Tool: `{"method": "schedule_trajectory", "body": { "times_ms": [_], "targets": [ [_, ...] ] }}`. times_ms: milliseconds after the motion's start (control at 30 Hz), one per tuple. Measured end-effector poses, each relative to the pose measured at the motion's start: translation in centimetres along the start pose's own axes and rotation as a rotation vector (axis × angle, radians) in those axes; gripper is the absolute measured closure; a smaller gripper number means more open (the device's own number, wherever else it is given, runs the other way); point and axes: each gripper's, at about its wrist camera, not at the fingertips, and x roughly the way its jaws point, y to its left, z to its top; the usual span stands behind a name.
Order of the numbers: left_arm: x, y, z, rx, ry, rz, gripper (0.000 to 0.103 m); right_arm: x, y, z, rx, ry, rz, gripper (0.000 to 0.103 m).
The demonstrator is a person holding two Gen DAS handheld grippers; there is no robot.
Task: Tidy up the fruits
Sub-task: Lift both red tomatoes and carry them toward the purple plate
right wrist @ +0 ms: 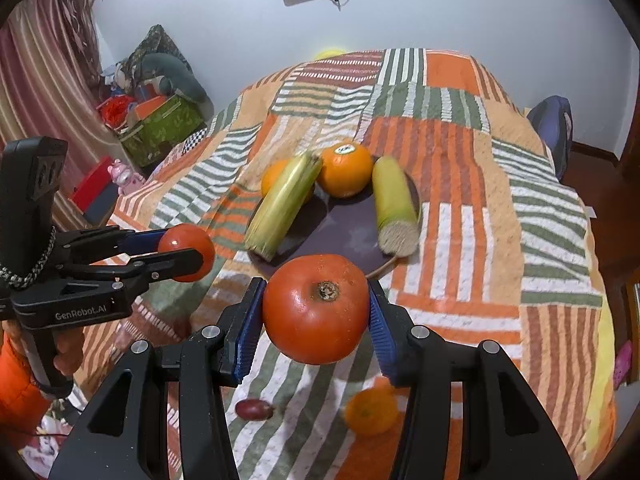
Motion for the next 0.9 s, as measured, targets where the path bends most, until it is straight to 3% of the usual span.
{"method": "schedule_trajectory", "body": {
  "times_ms": [900],
  "targets": [
    [6.6, -3.7, 4.6, 0.060, 0.025, -0.042, 0.058, 1.6, -3.1, 4.5, -0.027, -0.070, -0.006, 0.057]
  ]
}}
